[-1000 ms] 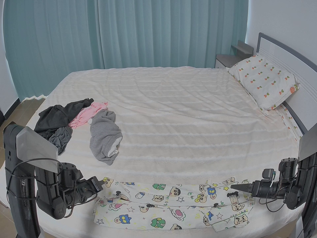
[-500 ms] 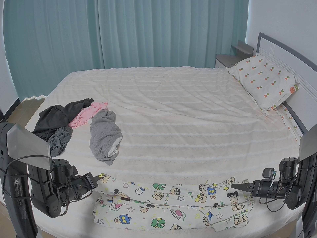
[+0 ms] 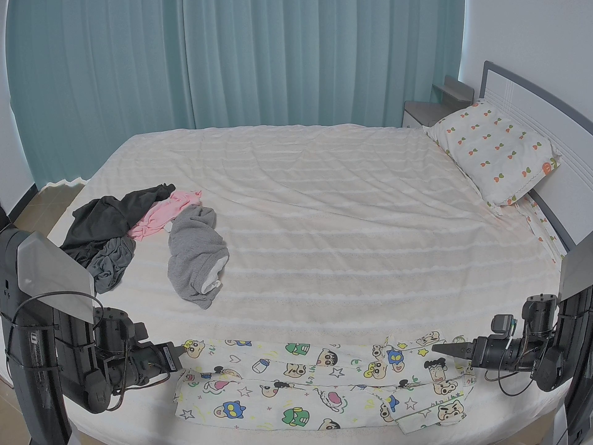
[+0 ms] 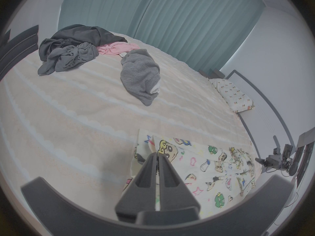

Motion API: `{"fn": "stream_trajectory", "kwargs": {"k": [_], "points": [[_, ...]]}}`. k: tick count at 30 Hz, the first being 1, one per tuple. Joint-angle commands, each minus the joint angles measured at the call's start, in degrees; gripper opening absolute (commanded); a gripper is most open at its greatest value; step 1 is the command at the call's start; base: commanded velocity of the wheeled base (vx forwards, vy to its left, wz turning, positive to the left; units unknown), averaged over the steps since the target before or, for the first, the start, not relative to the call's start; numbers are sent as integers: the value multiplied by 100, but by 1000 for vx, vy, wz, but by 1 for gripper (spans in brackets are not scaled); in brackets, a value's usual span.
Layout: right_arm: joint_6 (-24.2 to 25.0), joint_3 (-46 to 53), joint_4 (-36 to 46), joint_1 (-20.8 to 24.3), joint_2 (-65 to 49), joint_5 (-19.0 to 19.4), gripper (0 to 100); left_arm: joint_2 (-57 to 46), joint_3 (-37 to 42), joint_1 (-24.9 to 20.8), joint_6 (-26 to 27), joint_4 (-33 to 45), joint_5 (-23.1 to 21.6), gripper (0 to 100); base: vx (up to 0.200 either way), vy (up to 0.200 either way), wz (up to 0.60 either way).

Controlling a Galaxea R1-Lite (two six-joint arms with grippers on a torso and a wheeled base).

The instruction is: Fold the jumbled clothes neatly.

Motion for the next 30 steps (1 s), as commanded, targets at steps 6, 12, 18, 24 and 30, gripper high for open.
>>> {"fn": "stream_trajectory", "kwargs": {"k": [6, 12, 18, 24, 30], "points": [[-10, 57, -67, 0, -2, 2, 100, 474, -32, 119, 225, -102, 41, 0, 0, 0, 0], [-10, 31, -67, 0, -28, 2, 100, 571, 65, 76, 392, -102, 23, 100, 0, 0, 0], [60, -110, -58, 105, -169, -33, 100, 606, 144, 234, 339, -102, 32, 100, 0, 0, 0], [218, -830, 12, 237, 51, -332, 100, 535, 285, 867, 322, -102, -821, 100, 0, 0, 0], [192, -1015, 416, 387, 394, -868, 100, 430, 355, 1297, 137, -102, -1990, 100, 0, 0, 0]]}}
